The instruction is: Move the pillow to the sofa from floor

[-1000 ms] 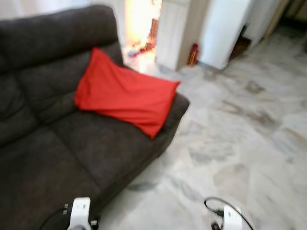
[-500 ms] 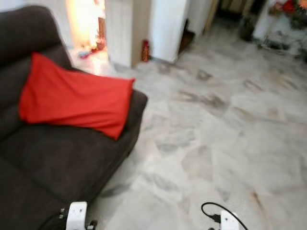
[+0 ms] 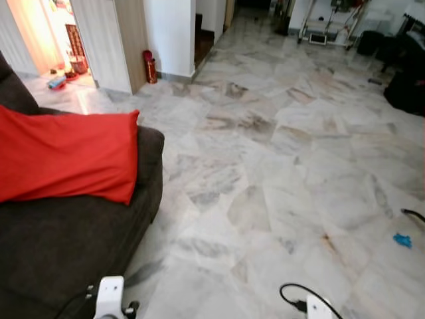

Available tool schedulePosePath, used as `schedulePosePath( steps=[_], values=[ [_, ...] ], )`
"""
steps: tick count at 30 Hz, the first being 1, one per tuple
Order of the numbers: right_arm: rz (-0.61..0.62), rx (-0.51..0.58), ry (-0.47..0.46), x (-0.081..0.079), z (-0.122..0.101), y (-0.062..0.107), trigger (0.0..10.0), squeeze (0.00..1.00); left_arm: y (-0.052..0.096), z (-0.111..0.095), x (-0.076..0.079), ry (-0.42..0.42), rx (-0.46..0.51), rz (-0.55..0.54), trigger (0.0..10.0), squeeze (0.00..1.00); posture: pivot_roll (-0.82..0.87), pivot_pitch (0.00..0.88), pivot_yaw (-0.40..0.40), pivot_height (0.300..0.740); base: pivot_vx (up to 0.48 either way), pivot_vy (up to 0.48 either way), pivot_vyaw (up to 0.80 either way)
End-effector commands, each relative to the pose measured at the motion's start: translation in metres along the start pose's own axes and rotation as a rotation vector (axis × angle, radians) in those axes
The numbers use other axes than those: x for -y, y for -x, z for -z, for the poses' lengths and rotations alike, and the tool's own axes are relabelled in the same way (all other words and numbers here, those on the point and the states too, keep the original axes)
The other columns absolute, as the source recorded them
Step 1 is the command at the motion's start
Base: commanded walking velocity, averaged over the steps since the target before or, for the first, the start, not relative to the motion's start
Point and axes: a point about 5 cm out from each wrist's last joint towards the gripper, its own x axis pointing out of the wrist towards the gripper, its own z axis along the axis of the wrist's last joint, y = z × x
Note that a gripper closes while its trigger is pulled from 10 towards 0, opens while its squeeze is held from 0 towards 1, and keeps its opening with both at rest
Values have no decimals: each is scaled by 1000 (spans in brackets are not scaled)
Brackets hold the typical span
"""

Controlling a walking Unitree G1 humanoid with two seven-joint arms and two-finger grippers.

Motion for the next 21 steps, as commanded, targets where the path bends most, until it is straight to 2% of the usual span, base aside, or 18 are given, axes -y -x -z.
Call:
schedulePosePath(
  steps=[1,18,21],
  values=[
    [5,22,-9,2,-5,-1,10000,0,1,4,0,21,-6,2,10000,0,42,0,-52,740,0,0,0],
    [-14,36,-15,1,-11,-1,10000,0,1,10,5,16,-42,14,10000,0,50,0,-61,740,0,0,0],
    [-16,34,-13,2,-11,-1,10000,0,2,11,5,-10,-49,20,10000,0,50,0,-60,740,0,0,0]
  ],
)
